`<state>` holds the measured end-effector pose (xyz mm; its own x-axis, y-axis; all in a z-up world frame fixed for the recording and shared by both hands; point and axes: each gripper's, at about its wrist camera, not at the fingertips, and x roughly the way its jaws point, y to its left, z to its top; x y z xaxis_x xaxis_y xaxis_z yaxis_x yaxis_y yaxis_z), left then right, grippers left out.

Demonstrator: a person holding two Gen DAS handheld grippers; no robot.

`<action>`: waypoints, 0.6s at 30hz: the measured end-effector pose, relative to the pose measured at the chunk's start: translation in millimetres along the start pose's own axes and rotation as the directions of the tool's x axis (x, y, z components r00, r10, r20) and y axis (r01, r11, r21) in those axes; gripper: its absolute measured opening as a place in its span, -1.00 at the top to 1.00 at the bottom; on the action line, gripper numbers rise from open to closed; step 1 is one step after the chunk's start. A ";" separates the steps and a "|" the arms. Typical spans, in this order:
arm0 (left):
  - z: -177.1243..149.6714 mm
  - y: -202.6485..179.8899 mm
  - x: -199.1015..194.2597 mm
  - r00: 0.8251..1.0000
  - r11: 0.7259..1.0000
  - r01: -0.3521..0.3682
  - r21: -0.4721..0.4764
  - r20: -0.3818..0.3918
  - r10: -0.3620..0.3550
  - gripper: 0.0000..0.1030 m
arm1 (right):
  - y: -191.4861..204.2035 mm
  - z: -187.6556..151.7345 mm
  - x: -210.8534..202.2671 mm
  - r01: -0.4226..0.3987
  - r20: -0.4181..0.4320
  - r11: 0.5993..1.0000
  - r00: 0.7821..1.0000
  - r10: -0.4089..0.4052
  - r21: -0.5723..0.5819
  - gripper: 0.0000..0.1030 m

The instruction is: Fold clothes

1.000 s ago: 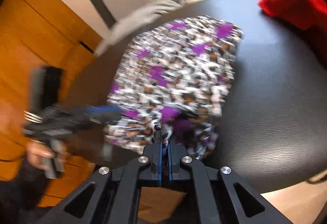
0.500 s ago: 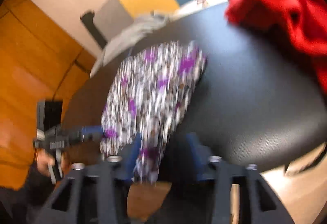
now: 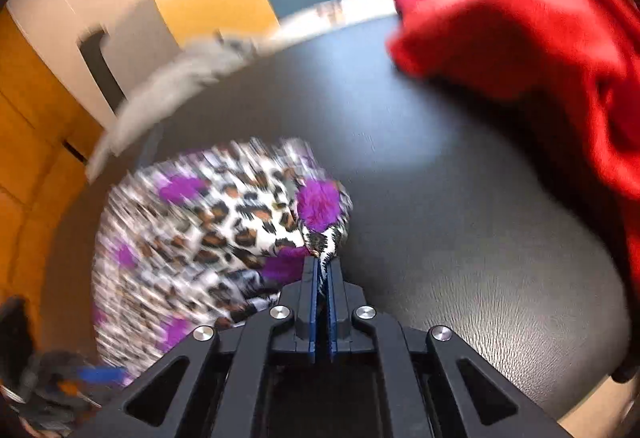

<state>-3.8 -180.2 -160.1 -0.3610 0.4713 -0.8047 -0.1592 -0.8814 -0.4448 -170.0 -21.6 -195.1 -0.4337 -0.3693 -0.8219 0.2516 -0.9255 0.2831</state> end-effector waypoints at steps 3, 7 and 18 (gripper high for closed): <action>3.6 -5.9 -7.6 1.000 1.000 -0.005 0.003 0.027 0.005 0.51 | 10.7 4.1 5.7 -0.032 0.009 0.999 0.999 0.032 -0.012 0.74; 24.5 -1.5 -34.6 0.990 1.000 -0.006 -0.011 0.141 0.008 0.44 | 43.3 17.8 -17.7 0.021 0.122 0.995 0.992 -0.010 -0.096 0.65; 128.1 28.0 11.3 0.977 0.984 -0.171 -0.049 0.123 0.175 0.30 | 115.4 -1.2 -19.0 -0.078 0.058 0.960 0.994 0.097 -0.267 0.29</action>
<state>-130.0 -203.7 -131.3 -0.4937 0.3016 -0.8157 -0.0501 -0.9462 -0.3196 -131.7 -121.3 -147.4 -0.4571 -0.4615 -0.7603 0.5068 -0.8376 0.2038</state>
